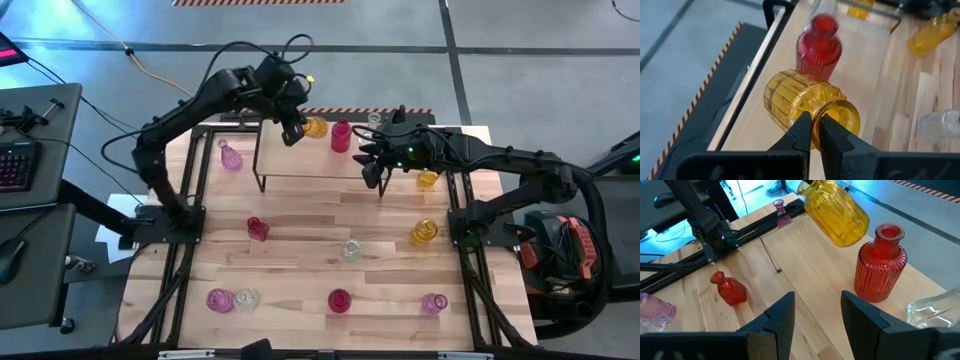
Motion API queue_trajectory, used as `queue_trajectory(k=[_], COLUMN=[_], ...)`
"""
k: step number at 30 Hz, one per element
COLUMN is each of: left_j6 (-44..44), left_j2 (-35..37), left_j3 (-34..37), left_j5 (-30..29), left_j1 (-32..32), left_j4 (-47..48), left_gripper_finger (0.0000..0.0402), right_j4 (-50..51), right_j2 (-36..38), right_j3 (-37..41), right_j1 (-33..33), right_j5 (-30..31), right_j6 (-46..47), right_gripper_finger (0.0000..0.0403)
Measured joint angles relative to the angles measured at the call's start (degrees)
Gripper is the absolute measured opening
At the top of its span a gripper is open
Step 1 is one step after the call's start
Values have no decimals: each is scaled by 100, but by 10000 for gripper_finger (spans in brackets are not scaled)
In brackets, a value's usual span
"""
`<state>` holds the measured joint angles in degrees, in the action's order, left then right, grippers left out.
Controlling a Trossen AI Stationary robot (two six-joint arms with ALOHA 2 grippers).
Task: Sort vases onto shelf
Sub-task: Put the bottom left yellow vase on the shelf
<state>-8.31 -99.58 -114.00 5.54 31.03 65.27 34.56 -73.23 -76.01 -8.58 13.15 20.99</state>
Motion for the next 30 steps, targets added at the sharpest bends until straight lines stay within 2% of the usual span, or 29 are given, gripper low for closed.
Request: queue_trajectory(k=[4, 10, 30], left_j6=[-84, 13, -47], left_j2=[-250, -428, -611], left_j3=[-158, -166, -166], left_j5=[70, 660, 595], left_j1=[205, 384, 384], left_j4=[439, 551, 558], left_gripper_finger=[7, 7, 8], right_j4=[1, 57, 208], right_j2=[0, 0, 0], right_j3=[0, 0, 0], right_j1=[0, 0, 0], right_j5=[1, 2, 2], right_j6=[131, 150, 258], right_gripper_finger=[140, 140, 140])
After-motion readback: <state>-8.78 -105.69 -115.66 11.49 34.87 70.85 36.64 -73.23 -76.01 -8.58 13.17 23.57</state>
